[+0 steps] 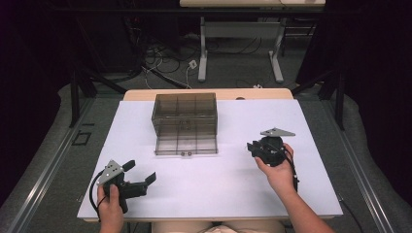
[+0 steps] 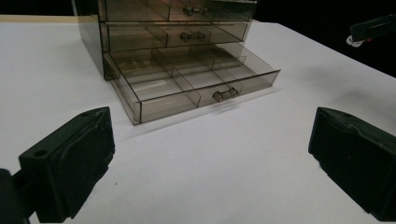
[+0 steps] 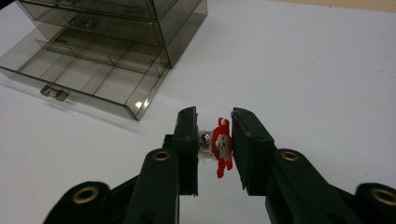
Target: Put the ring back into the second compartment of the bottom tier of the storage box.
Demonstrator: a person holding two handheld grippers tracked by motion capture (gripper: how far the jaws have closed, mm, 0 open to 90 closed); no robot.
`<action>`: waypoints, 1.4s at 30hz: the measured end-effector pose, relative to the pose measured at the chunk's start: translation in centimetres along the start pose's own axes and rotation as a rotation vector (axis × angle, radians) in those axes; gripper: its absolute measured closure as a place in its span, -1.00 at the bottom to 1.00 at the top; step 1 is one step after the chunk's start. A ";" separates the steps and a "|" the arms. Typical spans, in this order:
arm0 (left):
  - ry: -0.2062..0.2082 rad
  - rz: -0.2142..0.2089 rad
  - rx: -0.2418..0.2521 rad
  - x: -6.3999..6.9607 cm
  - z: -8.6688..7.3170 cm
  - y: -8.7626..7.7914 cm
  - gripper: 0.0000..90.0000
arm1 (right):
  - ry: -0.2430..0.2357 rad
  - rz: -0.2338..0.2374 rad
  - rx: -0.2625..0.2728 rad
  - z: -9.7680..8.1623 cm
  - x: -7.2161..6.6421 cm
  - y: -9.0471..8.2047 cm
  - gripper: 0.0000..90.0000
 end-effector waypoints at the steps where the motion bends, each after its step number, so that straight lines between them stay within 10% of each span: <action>1: 0.000 0.001 0.002 0.0 0.0 0.0 -0.99 | 0.008 0.004 -0.003 0.1 -0.2 0.1 0.60; 42: 0.008 -0.003 0.003 0.0 0.1 -0.1 -0.99 | -0.037 0.094 0.004 4.5 -4.8 2.0 0.60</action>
Point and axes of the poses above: each handheld gripper's, and its own axes: y roughly forward along the jaws, z roughly out of its top, x roughly to its right, the point moved 8 cm from there along y, roughly forward along the jaws, and after that the axes turned 4 degrees about x, right-handed, at the moved point
